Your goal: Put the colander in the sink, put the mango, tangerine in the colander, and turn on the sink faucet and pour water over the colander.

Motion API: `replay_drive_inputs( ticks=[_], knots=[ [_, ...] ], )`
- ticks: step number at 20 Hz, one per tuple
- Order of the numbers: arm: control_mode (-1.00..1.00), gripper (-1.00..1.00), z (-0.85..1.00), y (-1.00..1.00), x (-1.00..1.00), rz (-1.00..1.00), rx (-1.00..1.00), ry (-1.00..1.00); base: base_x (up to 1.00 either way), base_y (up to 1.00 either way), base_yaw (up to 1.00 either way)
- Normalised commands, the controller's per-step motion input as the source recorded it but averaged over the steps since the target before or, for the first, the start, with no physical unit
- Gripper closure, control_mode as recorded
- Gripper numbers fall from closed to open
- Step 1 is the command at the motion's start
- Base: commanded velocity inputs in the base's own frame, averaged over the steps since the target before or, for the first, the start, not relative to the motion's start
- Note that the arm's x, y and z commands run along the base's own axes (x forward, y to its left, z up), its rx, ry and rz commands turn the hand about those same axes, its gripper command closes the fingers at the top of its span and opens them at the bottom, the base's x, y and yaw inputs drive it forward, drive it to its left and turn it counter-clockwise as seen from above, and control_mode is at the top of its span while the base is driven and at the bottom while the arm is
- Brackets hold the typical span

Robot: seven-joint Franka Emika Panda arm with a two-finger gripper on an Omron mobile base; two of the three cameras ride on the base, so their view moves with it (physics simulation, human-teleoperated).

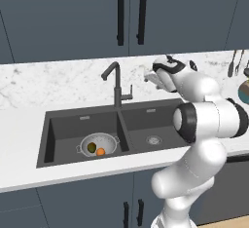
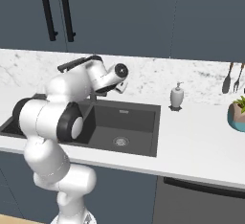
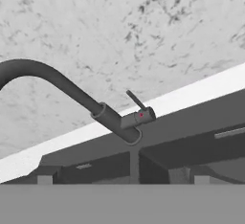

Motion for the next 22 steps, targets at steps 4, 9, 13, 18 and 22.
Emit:
replay_drive_inputs(
  ticks=[4,9,13,18,22],
  knots=[
    [-1.0,-1.0,-0.74,-0.16,0.24,0.26,-0.02,-0.03,0.0,0.0,0.0],
    [-1.0,-1.0,-0.51,0.03,0.07,0.27,0.0,-0.13,0.0,0.0,0.0],
    [-1.0,-1.0,-0.31,0.15,0.42,0.2,0.0,-0.11,0.0,0.0,0.0],
    [-1.0,-1.0,-0.13,0.21,0.51,0.15,0.0,-0.07,0.0,0.0,0.0],
    [-1.0,-1.0,0.0,0.16,0.58,0.09,0.0,-0.02,0.0,0.0,0.0]
  ],
)
